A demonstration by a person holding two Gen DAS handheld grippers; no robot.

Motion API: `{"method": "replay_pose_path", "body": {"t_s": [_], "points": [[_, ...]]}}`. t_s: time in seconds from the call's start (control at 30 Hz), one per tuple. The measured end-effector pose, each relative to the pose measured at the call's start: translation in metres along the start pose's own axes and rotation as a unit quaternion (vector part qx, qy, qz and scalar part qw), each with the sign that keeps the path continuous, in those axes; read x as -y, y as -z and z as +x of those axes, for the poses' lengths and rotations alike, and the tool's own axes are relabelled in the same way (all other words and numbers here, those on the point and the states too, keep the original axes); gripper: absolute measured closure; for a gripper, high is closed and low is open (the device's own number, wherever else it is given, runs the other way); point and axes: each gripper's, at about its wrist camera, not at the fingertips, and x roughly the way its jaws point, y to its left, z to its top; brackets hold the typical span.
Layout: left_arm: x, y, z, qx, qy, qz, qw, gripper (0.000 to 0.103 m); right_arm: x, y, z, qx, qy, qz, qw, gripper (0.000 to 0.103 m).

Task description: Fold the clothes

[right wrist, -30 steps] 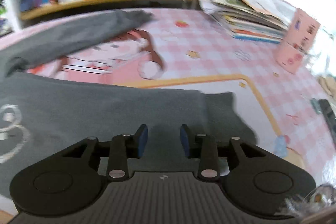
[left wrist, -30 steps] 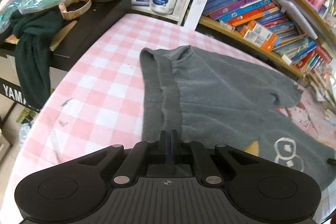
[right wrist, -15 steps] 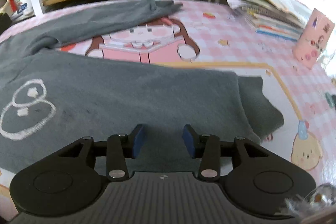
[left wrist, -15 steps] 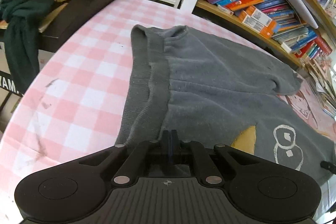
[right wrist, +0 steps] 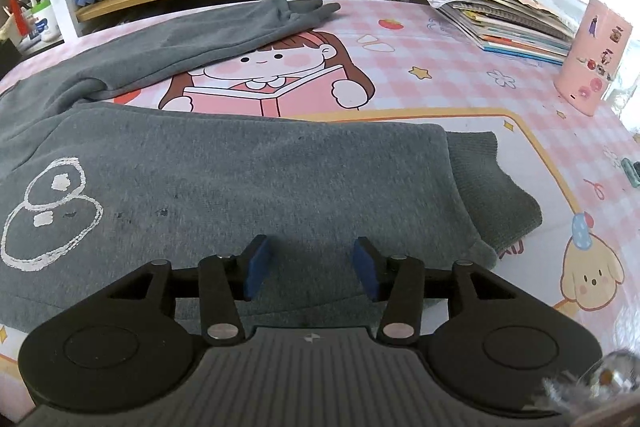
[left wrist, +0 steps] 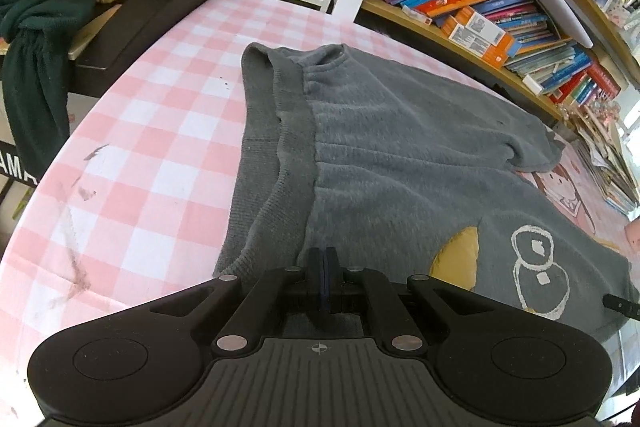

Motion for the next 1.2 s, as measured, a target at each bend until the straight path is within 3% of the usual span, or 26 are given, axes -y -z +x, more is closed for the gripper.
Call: {"method": "replay_pose_path", "body": {"t_s": [0.3, 0.43, 0.7, 0.77, 0.83, 0.97, 1.2], "points": [[0.009, -0.003, -0.001, 0.001, -0.010, 0.021, 0.9997, 0.098, 0.001, 0.001, -0.001, -0.010, 0.016, 0.007, 1.000, 0.043], [0.017, -0.005, -0.008, 0.012, 0.003, 0.038, 0.9992, 0.093, -0.003, 0.005, -0.007, -0.012, 0.018, 0.004, 1.000, 0.038], [0.043, -0.007, -0.009, 0.017, 0.024, 0.096, 0.9950, 0.062, -0.014, 0.012, -0.023, -0.003, 0.017, -0.008, 1.000, 0.028], [0.050, -0.005, -0.008, 0.014, 0.022, 0.115, 0.9930, 0.043, -0.015, 0.014, -0.027, 0.000, 0.017, -0.009, 1.000, 0.025], [0.056, -0.005, -0.008, 0.013, 0.019, 0.136, 0.9904, 0.032, -0.016, 0.015, -0.031, 0.002, 0.017, -0.009, 1.000, 0.022], [0.063, -0.004, -0.008, 0.014, 0.026, 0.161, 0.9865, 0.025, -0.020, 0.016, -0.037, 0.006, 0.019, -0.014, 1.000, 0.019], [0.069, 0.001, -0.005, 0.009, 0.038, 0.176, 0.9836, 0.023, -0.028, 0.018, -0.044, 0.009, 0.019, -0.027, 0.999, 0.018]]}}
